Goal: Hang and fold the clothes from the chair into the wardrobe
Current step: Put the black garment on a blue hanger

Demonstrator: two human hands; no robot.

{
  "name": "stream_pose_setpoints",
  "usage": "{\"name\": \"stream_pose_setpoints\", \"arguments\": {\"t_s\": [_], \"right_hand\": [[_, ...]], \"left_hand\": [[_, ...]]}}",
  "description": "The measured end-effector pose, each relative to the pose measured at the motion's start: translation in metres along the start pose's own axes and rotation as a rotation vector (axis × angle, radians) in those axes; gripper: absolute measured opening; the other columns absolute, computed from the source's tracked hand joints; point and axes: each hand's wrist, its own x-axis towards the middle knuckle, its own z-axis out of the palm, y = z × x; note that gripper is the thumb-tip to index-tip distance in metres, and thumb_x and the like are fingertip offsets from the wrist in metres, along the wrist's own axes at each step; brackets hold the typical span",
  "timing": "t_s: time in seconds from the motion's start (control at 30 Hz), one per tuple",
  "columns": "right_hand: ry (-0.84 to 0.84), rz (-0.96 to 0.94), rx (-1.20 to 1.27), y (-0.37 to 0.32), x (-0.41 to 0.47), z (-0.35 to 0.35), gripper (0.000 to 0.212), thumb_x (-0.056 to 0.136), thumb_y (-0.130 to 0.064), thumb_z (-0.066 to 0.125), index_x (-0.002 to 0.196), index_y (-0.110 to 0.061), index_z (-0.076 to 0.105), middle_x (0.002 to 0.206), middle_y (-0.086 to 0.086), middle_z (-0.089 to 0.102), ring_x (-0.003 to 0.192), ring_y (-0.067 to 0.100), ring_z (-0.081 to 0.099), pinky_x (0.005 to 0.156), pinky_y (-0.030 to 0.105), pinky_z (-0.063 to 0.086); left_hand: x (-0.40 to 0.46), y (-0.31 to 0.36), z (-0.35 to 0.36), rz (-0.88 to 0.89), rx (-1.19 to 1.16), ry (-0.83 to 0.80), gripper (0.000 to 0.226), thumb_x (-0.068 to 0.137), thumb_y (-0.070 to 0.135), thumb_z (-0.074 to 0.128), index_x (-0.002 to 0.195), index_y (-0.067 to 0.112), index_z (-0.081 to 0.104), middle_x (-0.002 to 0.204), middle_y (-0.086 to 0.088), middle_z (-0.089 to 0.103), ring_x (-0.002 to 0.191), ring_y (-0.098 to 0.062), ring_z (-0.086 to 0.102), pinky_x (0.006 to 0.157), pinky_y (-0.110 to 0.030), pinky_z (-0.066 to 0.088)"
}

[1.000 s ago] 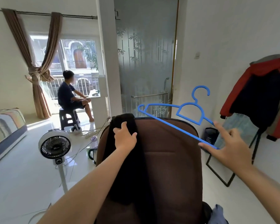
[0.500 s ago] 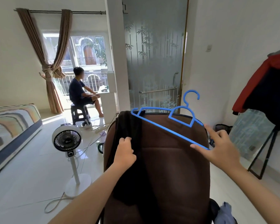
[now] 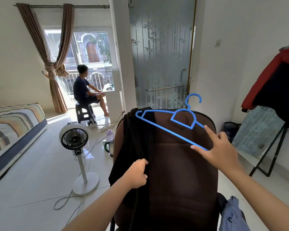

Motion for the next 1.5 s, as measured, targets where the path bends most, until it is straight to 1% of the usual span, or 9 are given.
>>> {"name": "stream_pose_setpoints", "arguments": {"t_s": [0.1, 0.23, 0.4, 0.53, 0.77, 0.9, 1.17, 1.33, 1.5], "right_hand": [[0.008, 0.009, 0.001, 0.002, -0.001, -0.001, 0.095, 0.058, -0.077, 0.058, 0.137, -0.025, 0.051, 0.084, -0.001, 0.039, 0.055, 0.015, 0.045, 0.04, 0.02, 0.036], [0.061, 0.036, 0.016, 0.003, 0.002, -0.002, 0.095, 0.057, -0.077, 0.059, 0.137, -0.025, 0.051, 0.084, -0.001, 0.04, 0.054, 0.014, 0.045, 0.042, 0.017, 0.03], [0.087, 0.068, 0.014, 0.01, 0.003, -0.002, 0.096, 0.056, -0.078, 0.058, 0.138, -0.029, 0.048, 0.086, 0.0, 0.043, 0.06, 0.015, 0.05, 0.046, 0.027, 0.047], [0.119, 0.087, 0.009, 0.017, 0.002, -0.004, 0.096, 0.056, -0.076, 0.062, 0.138, -0.029, 0.049, 0.09, 0.0, 0.046, 0.067, 0.018, 0.057, 0.048, 0.031, 0.051], [0.142, 0.165, 0.021, 0.024, 0.002, -0.004, 0.095, 0.057, -0.072, 0.065, 0.139, -0.027, 0.047, 0.088, 0.003, 0.047, 0.065, 0.019, 0.053, 0.051, 0.026, 0.044], [0.121, 0.177, 0.026, 0.024, -0.001, 0.002, 0.096, 0.057, -0.072, 0.065, 0.14, -0.029, 0.046, 0.091, 0.003, 0.046, 0.067, 0.016, 0.052, 0.052, 0.026, 0.044], [0.104, 0.177, 0.035, 0.016, -0.003, 0.005, 0.097, 0.056, -0.077, 0.06, 0.14, -0.032, 0.044, 0.094, 0.002, 0.047, 0.074, 0.019, 0.056, 0.059, 0.032, 0.051], [0.103, 0.171, 0.05, 0.009, -0.002, -0.001, 0.097, 0.057, -0.076, 0.061, 0.141, -0.031, 0.044, 0.093, 0.003, 0.047, 0.073, 0.018, 0.055, 0.057, 0.028, 0.047], [0.09, 0.156, 0.032, 0.006, -0.007, -0.009, 0.098, 0.057, -0.076, 0.06, 0.142, -0.029, 0.044, 0.09, 0.003, 0.046, 0.069, 0.016, 0.052, 0.052, 0.026, 0.045]], "left_hand": [[0.006, 0.0, -0.01, 0.047, 0.003, 0.082, 0.048, 0.083, 0.016, 0.064, 0.127, 0.013, 0.046, 0.109, -0.003, 0.046, 0.093, -0.018, 0.055, 0.091, -0.032, 0.048], [0.029, 0.007, -0.045, 0.02, -0.125, 0.57, 0.051, 0.079, 0.032, 0.069, 0.124, 0.022, 0.047, 0.122, -0.005, 0.037, 0.105, -0.023, 0.052, 0.097, -0.036, 0.046], [0.065, 0.023, -0.078, -0.097, -0.242, 0.607, 0.055, 0.084, 0.027, 0.066, 0.135, 0.016, 0.046, 0.135, -0.007, 0.04, 0.125, -0.022, 0.041, 0.105, -0.031, 0.033], [0.074, 0.03, -0.067, 0.003, -0.292, 0.73, 0.019, 0.083, 0.008, 0.065, 0.101, 0.011, 0.066, 0.105, 0.001, 0.058, 0.087, -0.011, 0.059, 0.09, -0.023, 0.048], [0.058, 0.053, 0.003, 0.201, -0.372, 0.516, 0.023, 0.074, -0.001, 0.061, 0.079, 0.021, 0.059, 0.08, 0.01, 0.056, 0.057, -0.003, 0.051, 0.06, -0.005, 0.039], [0.049, 0.054, 0.025, 0.238, -0.31, 0.335, 0.022, 0.076, 0.001, 0.06, 0.079, 0.022, 0.056, 0.087, 0.011, 0.05, 0.059, -0.004, 0.049, 0.064, -0.017, 0.041], [0.046, 0.036, 0.015, 0.095, -0.271, 0.349, 0.057, 0.079, 0.008, 0.063, 0.133, 0.017, 0.045, 0.143, 0.005, 0.024, 0.068, -0.006, 0.056, 0.075, -0.016, 0.044], [0.034, 0.049, 0.029, 0.217, -0.173, 0.354, 0.048, 0.073, 0.005, 0.058, 0.121, 0.01, 0.052, 0.13, 0.002, 0.043, 0.077, -0.018, 0.058, 0.07, -0.018, 0.041], [0.028, 0.062, 0.049, 0.235, -0.108, 0.178, 0.048, 0.077, 0.007, 0.055, 0.124, 0.014, 0.047, 0.13, 0.009, 0.036, 0.073, -0.017, 0.058, 0.072, -0.033, 0.051]]}}
